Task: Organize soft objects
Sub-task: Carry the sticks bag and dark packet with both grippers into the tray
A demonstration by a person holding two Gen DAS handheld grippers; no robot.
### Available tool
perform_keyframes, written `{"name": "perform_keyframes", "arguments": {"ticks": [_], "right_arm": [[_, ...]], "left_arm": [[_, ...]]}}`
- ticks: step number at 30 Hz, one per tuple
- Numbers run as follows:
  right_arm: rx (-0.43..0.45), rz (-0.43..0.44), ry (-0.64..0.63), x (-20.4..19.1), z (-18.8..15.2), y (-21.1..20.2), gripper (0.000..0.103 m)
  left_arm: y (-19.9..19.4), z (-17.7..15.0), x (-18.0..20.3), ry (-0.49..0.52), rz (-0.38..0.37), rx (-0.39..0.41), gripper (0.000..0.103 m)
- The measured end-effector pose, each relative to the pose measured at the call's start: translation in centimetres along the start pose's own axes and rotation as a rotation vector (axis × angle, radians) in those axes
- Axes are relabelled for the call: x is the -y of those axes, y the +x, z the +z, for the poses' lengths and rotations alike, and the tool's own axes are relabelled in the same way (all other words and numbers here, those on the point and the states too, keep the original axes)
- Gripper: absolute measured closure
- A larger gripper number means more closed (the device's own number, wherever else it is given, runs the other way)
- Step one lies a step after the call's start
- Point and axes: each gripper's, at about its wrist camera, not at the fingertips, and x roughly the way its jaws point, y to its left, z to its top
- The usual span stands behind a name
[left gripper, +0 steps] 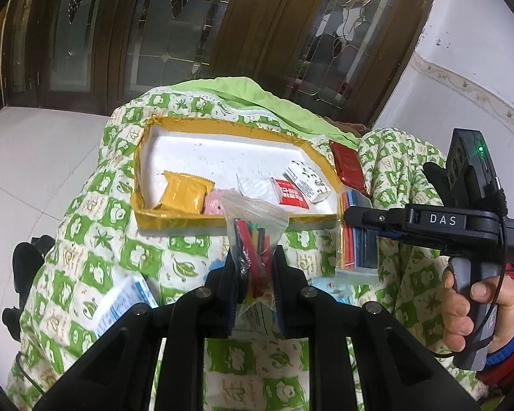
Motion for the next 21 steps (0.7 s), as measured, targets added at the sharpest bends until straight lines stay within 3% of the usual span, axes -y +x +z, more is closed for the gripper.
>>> {"name": "perform_keyframes", "arguments": {"ticks": [10, 21], "right_arm": [[-0.019, -0.060, -0.009, 1.0, 3.5, 1.1, 0.066], [0.029, -0.078, -0.052, 0.6, 9.3, 2.8, 0.066]], "left_arm": [[1.6, 2.3, -0.8, 0.022, 0.023, -0.011, 0.086], [4.9, 7.4, -2.8, 0.024, 0.046, -0.029, 0.086]]}}
